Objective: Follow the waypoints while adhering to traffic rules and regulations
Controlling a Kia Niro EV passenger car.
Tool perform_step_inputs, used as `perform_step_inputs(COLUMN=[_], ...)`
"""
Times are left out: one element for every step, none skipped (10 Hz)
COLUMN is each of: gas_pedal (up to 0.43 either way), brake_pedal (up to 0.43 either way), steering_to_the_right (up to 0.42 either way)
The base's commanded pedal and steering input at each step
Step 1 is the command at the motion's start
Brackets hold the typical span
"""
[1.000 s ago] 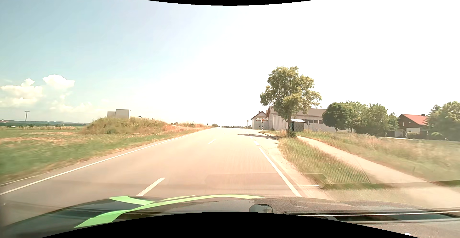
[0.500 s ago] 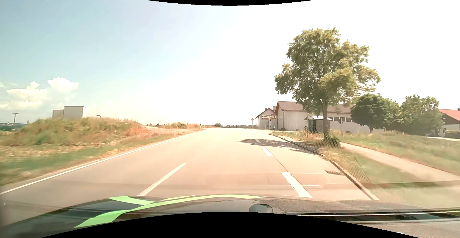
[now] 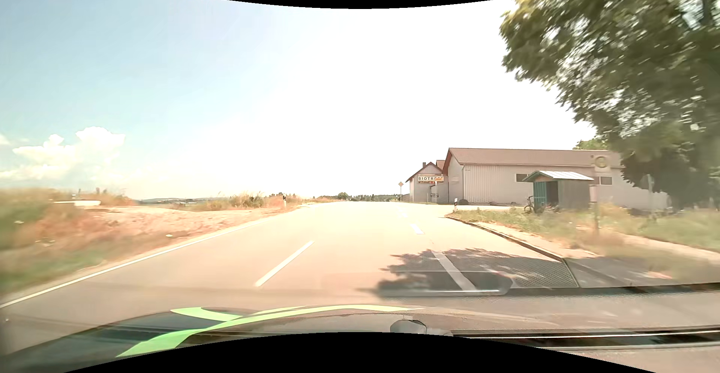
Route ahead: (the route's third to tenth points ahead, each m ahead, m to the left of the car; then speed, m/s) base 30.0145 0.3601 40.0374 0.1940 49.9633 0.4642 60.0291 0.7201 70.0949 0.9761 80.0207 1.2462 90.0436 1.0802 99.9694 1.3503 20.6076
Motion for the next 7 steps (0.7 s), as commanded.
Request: perform_step_inputs(gas_pedal=[0.169, 0.150, 0.138, 0.138, 0.118, 0.098, 0.098], brake_pedal=[0.000, 0.000, 0.000, 0.000, 0.000, 0.000, 0.000], steering_to_the_right=[-0.004, 0.000, 0.000, 0.000, 0.000, -0.001, -0.001])
